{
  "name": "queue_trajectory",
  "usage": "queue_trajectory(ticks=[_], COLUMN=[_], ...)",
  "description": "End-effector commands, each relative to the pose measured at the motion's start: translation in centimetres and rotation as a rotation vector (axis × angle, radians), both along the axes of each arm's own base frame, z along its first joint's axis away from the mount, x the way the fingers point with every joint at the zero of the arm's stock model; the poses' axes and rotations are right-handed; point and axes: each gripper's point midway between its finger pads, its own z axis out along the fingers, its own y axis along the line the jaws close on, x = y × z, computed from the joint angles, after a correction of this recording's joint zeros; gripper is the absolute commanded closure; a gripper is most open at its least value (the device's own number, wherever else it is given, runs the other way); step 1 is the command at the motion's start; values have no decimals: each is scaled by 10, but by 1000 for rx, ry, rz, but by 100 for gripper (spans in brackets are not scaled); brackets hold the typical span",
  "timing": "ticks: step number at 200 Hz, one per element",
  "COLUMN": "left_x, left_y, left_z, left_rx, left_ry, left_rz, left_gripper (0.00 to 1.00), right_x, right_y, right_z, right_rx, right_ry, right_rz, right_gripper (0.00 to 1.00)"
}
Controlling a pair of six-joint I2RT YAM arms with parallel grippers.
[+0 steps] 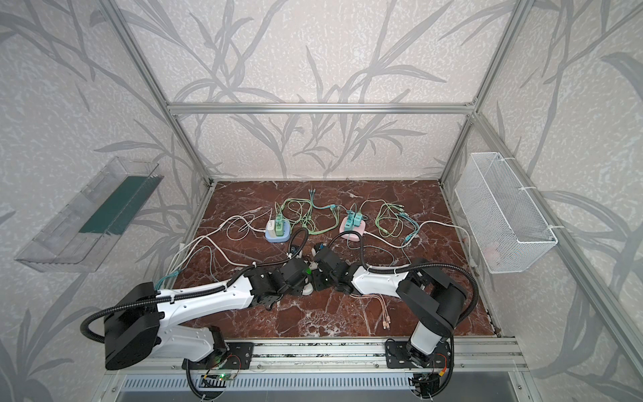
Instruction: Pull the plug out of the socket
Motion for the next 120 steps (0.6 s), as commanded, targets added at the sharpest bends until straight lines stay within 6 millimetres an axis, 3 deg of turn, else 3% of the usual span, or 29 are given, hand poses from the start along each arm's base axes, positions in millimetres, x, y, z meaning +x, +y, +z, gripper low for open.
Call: queue_trajectory(ticks=[1, 61, 97, 120], left_x=[-10, -8, -11, -14], left_y=[-94, -78, -80, -78], left_z=[30, 49, 65, 65], left_rx=[-374, -355, -401, -407], left_ry=[33, -8, -31, -28], left_rz=[-166, -156, -183, -187], left_gripper=[93, 93, 93, 92], right_x=[-72, -75, -75, -76], right_y=[-49, -64, -68, -70], right_z=[-73, -85, -93, -96], right_rx=[-246, -313, -357, -366], right_ry=[242, 253, 266, 273], right_rz=[97, 84, 77, 74], right_gripper=[50, 49, 49, 49])
